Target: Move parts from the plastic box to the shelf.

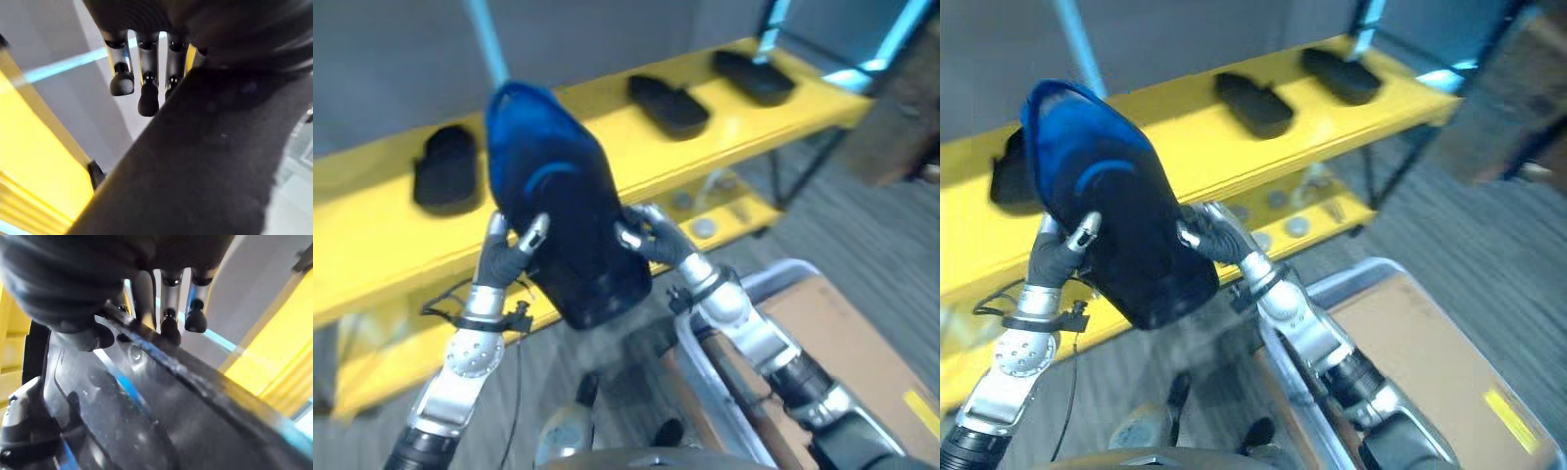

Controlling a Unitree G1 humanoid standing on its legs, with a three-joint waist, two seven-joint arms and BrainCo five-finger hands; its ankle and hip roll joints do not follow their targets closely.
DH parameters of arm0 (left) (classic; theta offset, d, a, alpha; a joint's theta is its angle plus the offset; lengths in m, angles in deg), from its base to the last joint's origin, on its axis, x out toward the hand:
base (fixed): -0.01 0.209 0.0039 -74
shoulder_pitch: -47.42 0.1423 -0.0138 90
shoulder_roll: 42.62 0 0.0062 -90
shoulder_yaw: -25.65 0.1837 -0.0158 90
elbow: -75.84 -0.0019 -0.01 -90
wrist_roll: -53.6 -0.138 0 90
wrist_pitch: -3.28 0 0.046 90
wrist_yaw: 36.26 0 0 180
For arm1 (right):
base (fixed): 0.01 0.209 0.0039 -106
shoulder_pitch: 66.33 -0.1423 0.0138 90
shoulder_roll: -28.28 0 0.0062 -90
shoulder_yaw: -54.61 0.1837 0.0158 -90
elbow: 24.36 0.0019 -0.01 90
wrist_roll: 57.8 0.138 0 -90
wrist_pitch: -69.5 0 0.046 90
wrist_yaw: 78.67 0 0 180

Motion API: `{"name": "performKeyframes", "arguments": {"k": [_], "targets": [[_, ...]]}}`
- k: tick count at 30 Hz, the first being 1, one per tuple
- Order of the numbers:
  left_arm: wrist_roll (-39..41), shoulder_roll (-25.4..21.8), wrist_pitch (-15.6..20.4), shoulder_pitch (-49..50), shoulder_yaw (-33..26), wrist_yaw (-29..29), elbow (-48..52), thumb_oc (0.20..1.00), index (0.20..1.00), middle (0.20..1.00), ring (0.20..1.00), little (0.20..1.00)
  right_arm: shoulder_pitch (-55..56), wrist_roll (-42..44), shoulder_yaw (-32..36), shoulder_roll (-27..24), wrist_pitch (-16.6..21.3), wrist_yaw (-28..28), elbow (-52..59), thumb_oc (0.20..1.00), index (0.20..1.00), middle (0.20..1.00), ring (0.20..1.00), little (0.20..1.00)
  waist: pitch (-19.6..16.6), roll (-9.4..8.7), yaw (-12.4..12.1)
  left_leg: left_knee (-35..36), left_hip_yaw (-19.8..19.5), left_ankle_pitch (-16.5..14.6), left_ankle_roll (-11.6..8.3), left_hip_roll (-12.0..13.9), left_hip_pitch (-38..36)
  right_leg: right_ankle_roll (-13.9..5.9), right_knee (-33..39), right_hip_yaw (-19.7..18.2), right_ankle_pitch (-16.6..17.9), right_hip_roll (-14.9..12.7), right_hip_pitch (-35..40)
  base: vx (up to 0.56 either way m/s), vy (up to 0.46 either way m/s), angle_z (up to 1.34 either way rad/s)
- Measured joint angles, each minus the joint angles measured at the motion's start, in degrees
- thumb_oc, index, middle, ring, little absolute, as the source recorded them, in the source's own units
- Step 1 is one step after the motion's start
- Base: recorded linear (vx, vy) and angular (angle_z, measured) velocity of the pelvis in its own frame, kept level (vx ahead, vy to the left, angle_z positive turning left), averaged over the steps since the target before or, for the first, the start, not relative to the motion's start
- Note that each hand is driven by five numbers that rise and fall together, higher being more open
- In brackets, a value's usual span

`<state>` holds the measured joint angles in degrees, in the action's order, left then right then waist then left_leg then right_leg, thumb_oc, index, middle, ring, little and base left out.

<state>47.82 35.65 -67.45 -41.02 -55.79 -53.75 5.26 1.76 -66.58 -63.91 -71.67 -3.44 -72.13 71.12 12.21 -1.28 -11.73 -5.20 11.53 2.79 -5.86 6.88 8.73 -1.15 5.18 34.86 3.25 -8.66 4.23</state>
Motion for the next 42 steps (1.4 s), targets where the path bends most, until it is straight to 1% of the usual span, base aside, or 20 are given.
{"name": "performKeyframes", "arguments": {"k": [2, 4, 5, 7, 8, 11, 14, 16, 18, 20, 21, 23, 25, 28, 29, 30, 34, 35, 36, 42], "targets": [[0.0, -0.2, 0.0, -2.0, 0.8, 0.8, 0.0, 0.2, 0.2, 0.2, 0.2, 0.2, 3.0, 0.3, 2.1, 0.6, 0.0, -0.1, 2.6, 0.2, 0.2, 0.2, 0.2, 0.2, 0.1, 0.31, 3.5, 2.7, 6.5, -0.2, -0.4, 3.2, -2.4, -1.47, 0.0, 1.5, -0.5, -0.9, 2.8, 0.14, 0.15, 1.29], [-0.1, -0.2, 0.1, -2.2, 1.1, 1.3, 0.7, 0.2, 0.2, 0.2, 0.2, 0.2, 4.7, 0.7, 2.8, 0.5, 0.0, -0.2, 4.2, 0.2, 0.2, 0.2, 0.2, 0.2, -0.7, 2.1, 4.6, 6.7, 4.8, 0.3, -0.18, 4.4, -5.0, -3.98, -0.1, 0.9, 0.2, -0.4, 4.0, 0.12, 0.119, 0.78], [-0.1, -0.5, 0.1, -2.1, 1.0, 1.5, 0.7, 0.2, 0.2, 0.2, 0.2, 0.2, 6.0, 0.7, 3.0, 1.2, 0.0, -0.3, 4.5, 0.2, 0.2, 0.2, 0.2, 0.2, -0.9, 2.46, 3.7, 7.5, 4.7, 5.8, 0.58, 3.4, -5.7, -4.87, -0.1, -1.0, -0.1, -1.3, 4.1, 0.23, 0.288, 0.45], [-0.1, -0.7, -0.1, -1.9, 0.8, 1.6, 0.7, 0.2, 0.2, 0.2, 0.2, 0.2, 6.6, 0.8, 2.8, 2.0, -0.2, -0.4, 4.4, 0.2, 0.2, 0.2, 0.2, 0.2, -1.1, 1.64, 3.2, 7.4, 4.9, 4.9, 1.15, 1.8, -5.7, -4.72, -0.1, -2.2, -0.2, -2.3, 3.7, 0.18, 0.24, 0.18], [-0.1, -1.7, -0.3, -1.9, 0.3, 2.6, 0.8, 0.2, 0.2, 0.2, 0.2, 0.2, 6.9, 2.2, 2.6, 3.3, -0.6, -1.4, 3.4, 0.2, 0.2, 0.2, 0.2, 0.2, -1.3, 0.46, 3.0, 6.8, 4.1, 3.9, 3.2, -1.9, -5.7, -3.89, -1.0, -2.5, 1.0, -5.2, 5.0, 0.15, 0.2, 0.5], [0.0, -3.5, -0.7, -1.7, -1.0, 3.0, 1.2, 0.2, 0.2, 0.2, 0.2, 0.2, 4.9, 2.9, 1.7, 3.6, -1.4, -2.4, 2.5, 0.2, 0.2, 0.2, 0.2, 0.2, -1.5, 0.26, 2.0, 4.5, 4.1, 1.0, 6.11, -5.5, -7.0, -2.82, -4.6, 0.2, 3.6, -9.8, 5.9, 0.28, 0.426, 0.33], [0.0, -4.2, -1.1, -4.7, -1.0, 4.0, 1.1, 0.2, 0.2, 0.2, 0.2, 0.2, 4.2, 2.9, 2.4, 3.6, -1.4, -2.2, 2.6, 0.2, 0.2, 0.2, 0.2, 0.2, -1.8, 0.79, 4.5, 4.4, 2.3, 0.1, 7.89, -7.5, -9.2, -4.07, -20.1, 0.3, 2.7, -16.1, 2.8, 0.14, 0.31, 0.34], [0.0, -5.1, -1.1, -7.0, -0.5, 4.0, -0.1, 0.2, 0.2, 0.2, 0.2, 0.2, 4.2, 2.8, 3.4, 4.8, -1.4, -2.1, 2.4, 0.2, 0.2, 0.2, 0.2, 0.2, -2.5, 0.33, 6.1, 4.4, 0.9, -1.6, 9.85, -9.2, -9.7, -5.49, -28.4, -5.2, 3.2, -18.8, -0.9, 0.03, 0.139, 0.47], [0.1, -4.8, -1.2, -11.3, 2.7, 3.9, -3.3, 0.2, 0.2, 0.2, 0.2, 0.2, 5.7, 2.9, 4.7, 4.7, -1.5, -0.9, 2.0, 0.2, 0.2, 0.2, 0.2, 0.2, -1.9, 1.95, 8.2, 5.4, -2.0, -0.9, 10.18, -8.7, -9.6, -6.44, -32.7, -18.8, -5.4, -13.7, -5.5, 0.13, -0.038, 0.67], [0.1, -5.3, -1.0, -11.2, 3.2, 4.1, -4.4, 0.2, 0.2, 0.2, 0.2, 0.2, 6.2, 2.8, 4.4, 4.3, -1.9, -0.8, 1.9, 0.2, 0.2, 0.2, 0.2, 0.2, -2.0, 2.27, 8.7, 6.3, -3.0, -0.7, 10.27, -9.1, -10.1, -7.72, -30.3, -21.9, -9.1, -9.3, -8.5, 0.17, -0.074, 0.53], [0.5, -3.5, -1.1, -13.8, 6.7, 5.2, -7.3, 0.2, 0.2, 0.2, 0.2, 0.2, 9.2, 2.7, 6.1, 3.0, -1.9, -0.1, 2.1, 0.2, 0.2, 0.2, 0.2, 0.2, -1.6, 4.0, 11.3, 6.4, -8.2, -0.2, 9.51, -7.6, -10.0, -6.33, -24.3, -34.1, -14.2, 2.7, -8.5, 0.12, -0.089, 1.15], [0.7, -3.1, -1.6, -15.1, 8.8, 6.5, -9.1, 0.2, 0.2, 0.2, 0.2, 0.2, 11.0, 2.7, 6.8, 1.5, -1.7, 0.0, 2.2, 0.2, 0.2, 0.2, 0.2, 0.2, -1.8, 2.98, 13.0, 6.6, -10.8, 0.3, 8.99, -8.6, -10.6, -4.81, -21.3, -35.6, -13.5, 7.8, -9.7, 0.06, -0.115, 1.17], [1.7, -2.3, -1.9, -13.5, 9.0, 6.7, -8.3, 0.2, 0.2, 0.2, 0.2, 0.2, 11.6, 2.6, 6.9, 0.9, -1.7, 0.0, 2.4, 0.2, 0.2, 0.2, 0.2, 0.2, -2.5, 1.76, 12.2, 6.8, -11.2, 0.0, 8.48, -11.0, -12.2, 0.67, -20.4, -35.0, -8.2, 7.8, -10.5, 0.0, -0.159, 0.41], [1.7, -1.5, -2.2, -10.3, 7.4, 7.0, -4.9, 0.2, 0.2, 0.2, 0.2, 0.2, 11.8, 2.3, 6.2, -0.3, 0.3, 0.0, 2.9, 0.2, 0.2, 0.2, 0.2, 0.2, -3.6, 5.34, 11.6, 6.9, -13.2, -0.1, 7.34, -9.4, -12.5, 0.4, -15.1, -32.5, -6.8, 9.0, -7.7, 0.02, -0.104, 0.24], [1.7, -1.6, -2.2, -9.5, 6.6, 7.0, -4.2, 0.2, 0.2, 0.2, 0.2, 0.2, 10.9, 2.3, 5.7, -0.3, 0.3, -0.1, 2.9, 0.391, 0.391, 0.391, 0.391, 0.391, -3.6, 5.28, 11.1, 6.2, -13.1, -0.4, 6.79, -9.2, -12.0, 0.44, -14.9, -32.6, -6.8, 9.3, -7.9, -0.06, -0.019, 0.02], [1.9, -1.6, -2.2, -9.1, 6.2, 6.8, -4.1, 0.2, 0.2, 0.2, 0.2, 0.2, 10.0, 2.3, 5.6, -0.6, 0.3, -0.2, 2.9, 1.0, 1.0, 1.0, 1.0, 1.0, -3.6, 5.38, 10.4, 5.2, -13.1, -0.6, 6.5, -8.9, -11.3, 0.73, -14.9, -32.5, -6.8, 9.5, -8.1, -0.06, -0.019, -0.06], [2.4, -0.9, -2.2, -11.2, 6.1, 6.3, -5.6, 0.2, 0.2, 0.2, 0.2, 0.2, 8.4, 2.4, 5.2, -2.6, 1.2, -0.2, 3.0, 1.0, 1.0, 1.0, 1.0, 1.0, -2.5, 5.17, 9.7, -1.2, -12.7, 0.3, 3.76, -9.8, -4.9, 2.45, -14.3, -30.0, -5.3, 8.0, -8.5, -0.07, 0.054, 0.3], [2.5, -0.7, -2.3, -12.7, 6.1, 6.3, -6.1, 0.2, 0.2, 0.2, 0.2, 0.2, 7.4, 2.4, 4.8, -3.8, 1.3, -0.2, 3.3, 1.0, 1.0, 1.0, 1.0, 1.0, -1.7, 4.09, 10.7, -2.9, -9.0, -1.2, 2.36, -9.3, -3.7, 3.35, -12.0, -27.8, -4.3, 6.3, -7.5, 0.02, 0.134, 1.09], [3.6, -0.7, -2.2, -12.9, 5.4, 6.2, -5.8, 0.2, 0.2, 0.2, 0.2, 0.2, 7.5, 2.5, 5.2, -4.3, 1.5, -0.2, 5.3, 1.0, 1.0, 1.0, 1.0, 1.0, -1.0, 2.78, 10.8, -0.4, -5.2, -1.8, 2.55, -6.2, -3.9, 3.64, -8.4, -26.9, -2.8, 5.3, -4.9, 0.02, 0.14, 0.81], [6.9, -1.1, -1.2, -12.5, 4.7, 5.7, -5.3, 0.2, 0.2, 0.2, 0.2, 0.2, 9.8, 6.1, 8.0, -3.9, 2.8, -0.3, 8.7, 1.0, 1.0, 1.0, 1.0, 1.0, -0.4, 1.7, 12.0, 0.2, -8.6, -2.7, -0.48, 7.3, -6.0, 2.48, -6.3, -23.3, -2.0, 3.6, -2.1, 0.07, 0.229, 0.3]]}}
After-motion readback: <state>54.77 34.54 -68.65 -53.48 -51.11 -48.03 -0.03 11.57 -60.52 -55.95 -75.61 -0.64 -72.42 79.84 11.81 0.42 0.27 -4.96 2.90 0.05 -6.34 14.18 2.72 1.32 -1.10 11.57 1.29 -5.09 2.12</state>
